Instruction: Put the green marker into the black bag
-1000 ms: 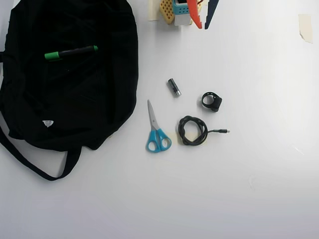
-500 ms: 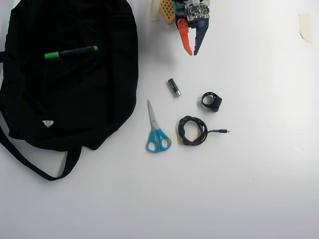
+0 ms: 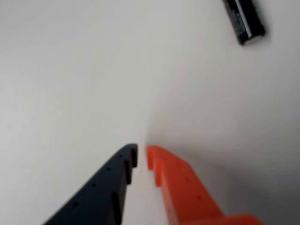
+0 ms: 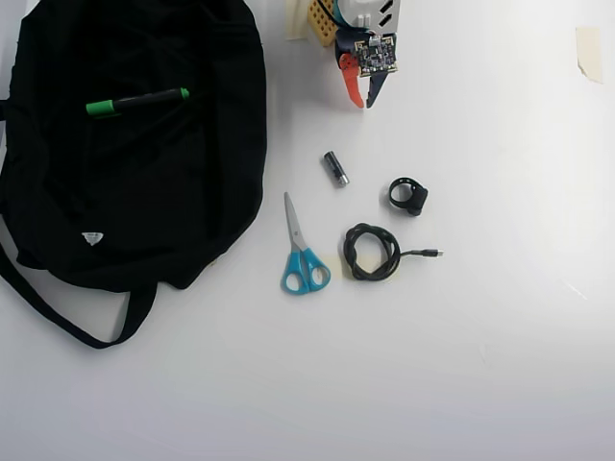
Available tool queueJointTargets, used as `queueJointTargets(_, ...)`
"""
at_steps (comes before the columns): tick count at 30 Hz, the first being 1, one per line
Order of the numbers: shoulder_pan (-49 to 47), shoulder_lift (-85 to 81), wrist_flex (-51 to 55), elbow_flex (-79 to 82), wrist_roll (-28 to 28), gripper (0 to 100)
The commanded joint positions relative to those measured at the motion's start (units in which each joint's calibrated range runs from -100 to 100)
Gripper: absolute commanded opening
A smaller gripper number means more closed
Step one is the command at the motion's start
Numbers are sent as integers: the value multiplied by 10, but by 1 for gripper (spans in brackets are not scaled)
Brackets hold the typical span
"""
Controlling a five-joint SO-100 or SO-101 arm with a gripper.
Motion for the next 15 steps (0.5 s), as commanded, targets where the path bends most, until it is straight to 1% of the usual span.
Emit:
queueJointTargets(1,-1,-9,2,20,0,2)
queueJointTargets(15,4,-8,1,20,0,2)
